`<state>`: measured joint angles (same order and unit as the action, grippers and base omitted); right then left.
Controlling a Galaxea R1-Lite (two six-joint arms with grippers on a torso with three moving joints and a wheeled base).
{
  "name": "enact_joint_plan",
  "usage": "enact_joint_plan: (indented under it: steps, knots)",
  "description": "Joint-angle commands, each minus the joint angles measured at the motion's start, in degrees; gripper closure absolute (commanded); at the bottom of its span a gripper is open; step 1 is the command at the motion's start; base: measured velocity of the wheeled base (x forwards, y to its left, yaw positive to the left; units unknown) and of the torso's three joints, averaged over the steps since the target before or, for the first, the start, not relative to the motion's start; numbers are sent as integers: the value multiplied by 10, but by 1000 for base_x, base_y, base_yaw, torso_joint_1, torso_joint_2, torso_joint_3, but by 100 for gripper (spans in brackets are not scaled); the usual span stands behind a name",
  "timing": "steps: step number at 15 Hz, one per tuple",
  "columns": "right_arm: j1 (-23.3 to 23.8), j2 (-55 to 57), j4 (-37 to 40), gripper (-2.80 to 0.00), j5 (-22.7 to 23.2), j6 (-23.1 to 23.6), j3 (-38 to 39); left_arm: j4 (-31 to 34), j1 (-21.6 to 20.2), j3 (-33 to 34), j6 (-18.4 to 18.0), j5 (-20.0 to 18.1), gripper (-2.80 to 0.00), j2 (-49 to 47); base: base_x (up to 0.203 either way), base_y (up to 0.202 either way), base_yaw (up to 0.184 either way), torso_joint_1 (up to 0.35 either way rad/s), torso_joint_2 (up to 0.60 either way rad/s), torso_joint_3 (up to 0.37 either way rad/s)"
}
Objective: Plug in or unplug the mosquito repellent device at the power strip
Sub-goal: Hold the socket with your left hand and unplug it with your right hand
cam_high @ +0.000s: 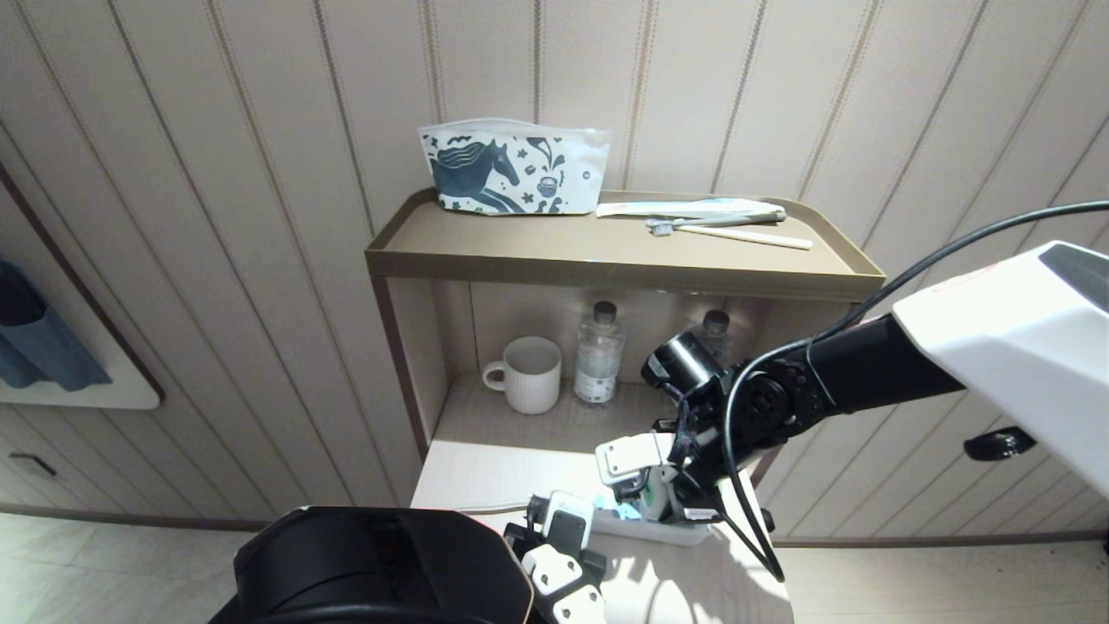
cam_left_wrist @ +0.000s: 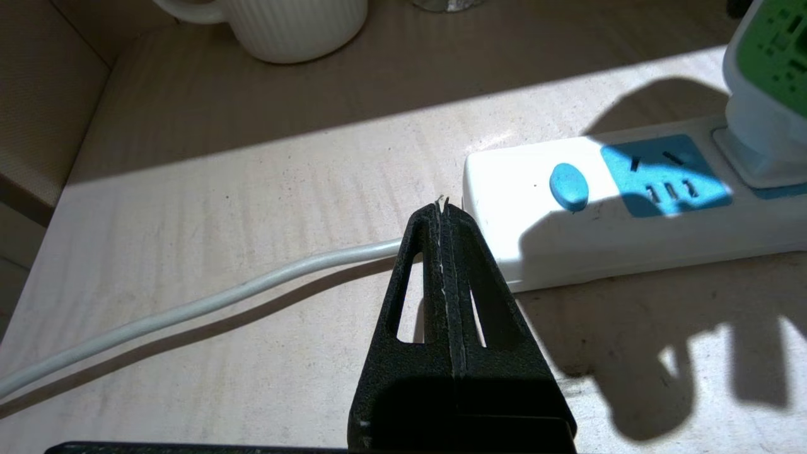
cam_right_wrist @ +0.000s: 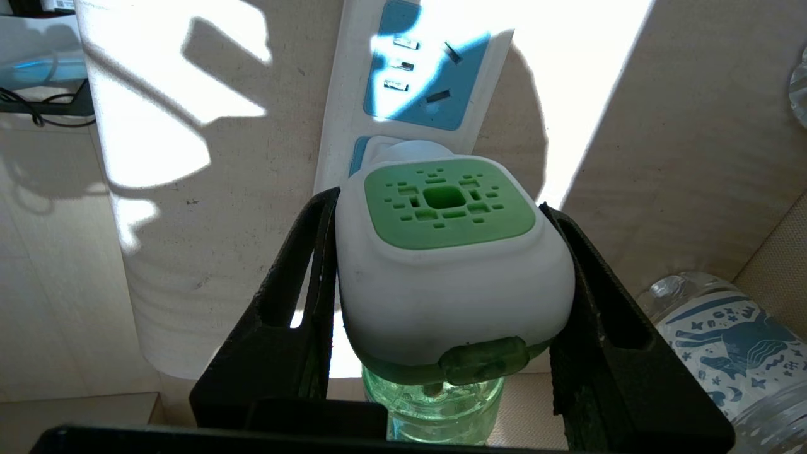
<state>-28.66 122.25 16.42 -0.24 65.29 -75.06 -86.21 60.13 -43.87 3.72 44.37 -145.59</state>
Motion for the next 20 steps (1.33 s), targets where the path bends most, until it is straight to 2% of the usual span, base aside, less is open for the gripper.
enact_joint_plan:
  steps: [1,5,15,20]
  knots:
    - [0,1,0,0,-1,4,0,13,1,-15,0,6,0,-10,0,0,0,0,0,0]
    - [4,4,0,0,-1,4,-1,51,6,-63,-1,11,0,-14,0,0,0,0,0,0]
    - [4,4,0,0,-1,4,-1,54,7,-67,-1,11,0,-14,0,0,0,0,0,0]
    - [4,8,0,0,-1,4,-4,68,7,-94,-2,-1,0,-17,0,0,0,0,0,0]
